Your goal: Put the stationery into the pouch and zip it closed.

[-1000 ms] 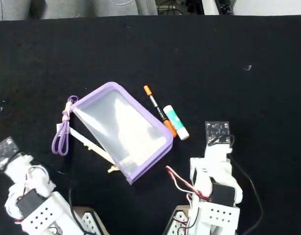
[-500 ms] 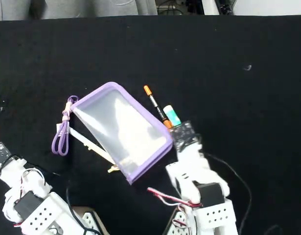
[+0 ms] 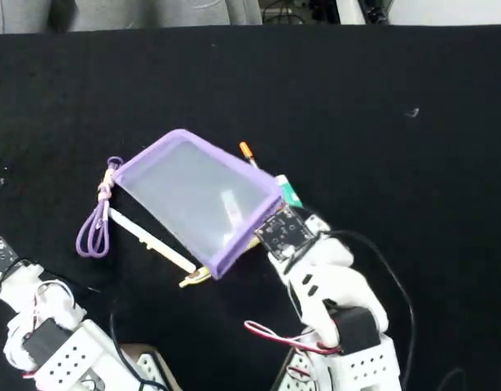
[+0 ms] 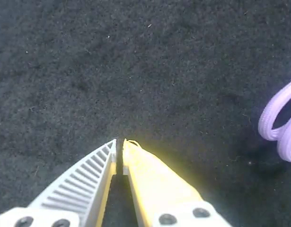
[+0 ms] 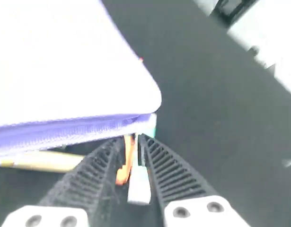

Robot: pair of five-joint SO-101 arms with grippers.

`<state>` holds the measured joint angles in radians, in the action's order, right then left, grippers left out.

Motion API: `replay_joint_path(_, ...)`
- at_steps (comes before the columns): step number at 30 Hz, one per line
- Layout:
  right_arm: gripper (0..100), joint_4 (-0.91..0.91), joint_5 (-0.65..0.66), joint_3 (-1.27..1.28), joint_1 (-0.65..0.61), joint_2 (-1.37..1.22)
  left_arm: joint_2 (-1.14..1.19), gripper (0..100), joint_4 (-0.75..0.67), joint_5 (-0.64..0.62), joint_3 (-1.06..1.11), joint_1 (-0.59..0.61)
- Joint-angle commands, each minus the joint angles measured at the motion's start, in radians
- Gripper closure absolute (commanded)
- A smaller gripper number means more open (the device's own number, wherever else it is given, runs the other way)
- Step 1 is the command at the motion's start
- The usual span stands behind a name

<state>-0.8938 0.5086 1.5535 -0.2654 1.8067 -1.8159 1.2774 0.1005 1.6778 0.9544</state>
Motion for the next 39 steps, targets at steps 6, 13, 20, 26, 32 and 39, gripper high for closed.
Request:
replay_joint_path(6, 94.1, 0.114, -0.015, -0.107, -0.011, 0.082, -0.006, 97, -0.011, 0.012, 0.022, 0.012)
replay_joint_path(13, 92.5, 0.121, -0.061, -0.162, 0.034, 0.082, -0.006, 97, -0.011, 0.012, 0.022, 0.012)
replay_joint_path(20, 78.9, 0.155, -0.170, -0.285, -0.186, -0.097, -0.006, 97, -0.011, 0.012, 0.022, 0.012)
replay_joint_path(26, 80.4, 0.334, -0.262, -0.509, -0.250, -0.618, -0.006, 97, -0.011, 0.012, 0.022, 0.012)
replay_joint_path(32, 80.1, 0.345, -0.210, -0.803, -0.419, -1.161, -0.006, 97, -0.011, 0.014, 0.022, 0.013)
replay_joint_path(39, 80.3, 0.348, -0.181, -1.153, -0.526, -1.638, -0.005, 97, -0.008, 0.014, 0.022, 0.013)
